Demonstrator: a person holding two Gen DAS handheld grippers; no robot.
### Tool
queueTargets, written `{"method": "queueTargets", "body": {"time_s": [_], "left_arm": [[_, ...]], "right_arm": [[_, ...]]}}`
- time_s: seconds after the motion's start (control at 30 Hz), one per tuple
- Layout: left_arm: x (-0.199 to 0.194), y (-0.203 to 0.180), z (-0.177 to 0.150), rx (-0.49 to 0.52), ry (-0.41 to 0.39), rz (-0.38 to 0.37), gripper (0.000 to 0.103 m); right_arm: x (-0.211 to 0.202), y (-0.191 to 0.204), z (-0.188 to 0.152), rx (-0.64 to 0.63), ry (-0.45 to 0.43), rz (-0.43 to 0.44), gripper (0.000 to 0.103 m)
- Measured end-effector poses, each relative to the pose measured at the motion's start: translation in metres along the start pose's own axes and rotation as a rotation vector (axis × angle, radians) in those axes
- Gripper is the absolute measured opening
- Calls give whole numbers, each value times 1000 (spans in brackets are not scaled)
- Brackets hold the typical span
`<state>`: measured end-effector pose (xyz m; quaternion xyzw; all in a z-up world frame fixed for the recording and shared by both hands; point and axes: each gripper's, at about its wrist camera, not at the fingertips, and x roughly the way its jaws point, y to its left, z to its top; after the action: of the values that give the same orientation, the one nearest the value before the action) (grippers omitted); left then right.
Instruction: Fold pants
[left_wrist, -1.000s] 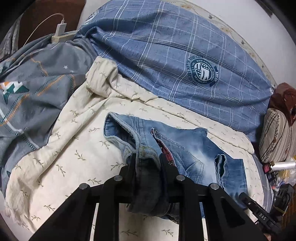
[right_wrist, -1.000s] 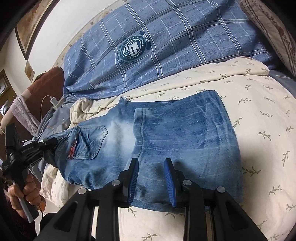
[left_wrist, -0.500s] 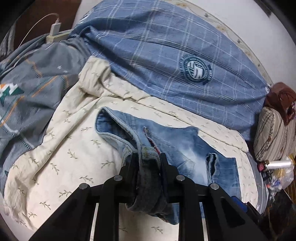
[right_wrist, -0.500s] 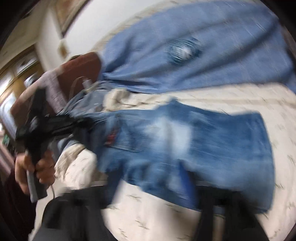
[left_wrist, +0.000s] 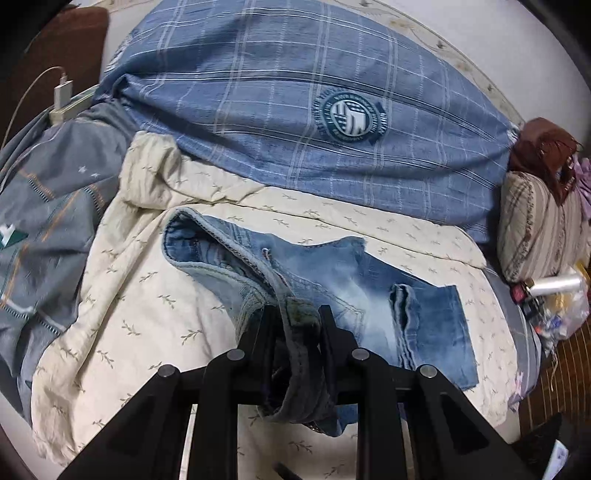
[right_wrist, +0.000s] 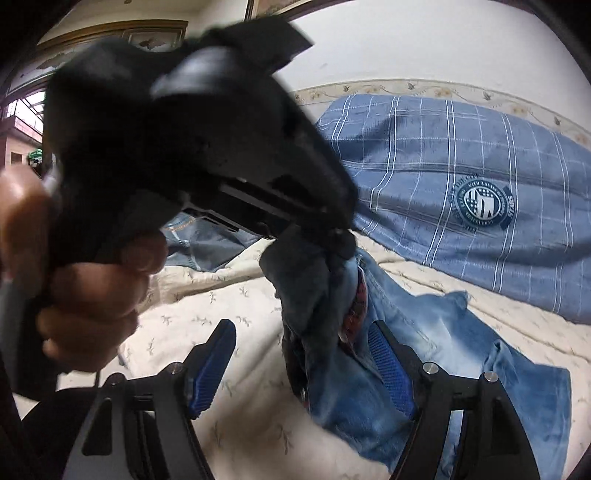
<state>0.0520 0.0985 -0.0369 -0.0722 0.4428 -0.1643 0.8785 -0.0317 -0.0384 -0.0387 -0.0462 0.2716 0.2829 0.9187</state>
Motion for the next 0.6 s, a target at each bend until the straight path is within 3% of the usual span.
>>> {"method": "queueTargets", "body": {"time_s": [0.13, 0.17, 0.2, 0.3, 0.33, 0.4, 0.6], "left_arm": [[-1, -6, 4, 18, 13, -30, 23], [-2, -8, 5, 25, 14, -37, 23], [-2, -11, 6, 34, 15, -42, 23], [-4, -16, 7, 41, 16, -78, 19], [-5, -19, 7, 42, 19, -114, 19], [-6, -29, 7, 66, 19, -112, 19], [-22, -42, 8, 77, -24, -185, 19]], "right_arm": [[17, -12, 1, 80, 1, -21, 74], [21, -15, 1, 94, 8, -29, 67], [25, -17, 1, 111, 19, -35, 50], [29, -20, 1, 138, 44, -12, 31], [28, -18, 0, 124, 44, -13, 28], [23, -20, -1, 146, 40, -9, 25], [10, -66, -7, 377, 31, 28, 21]]}}
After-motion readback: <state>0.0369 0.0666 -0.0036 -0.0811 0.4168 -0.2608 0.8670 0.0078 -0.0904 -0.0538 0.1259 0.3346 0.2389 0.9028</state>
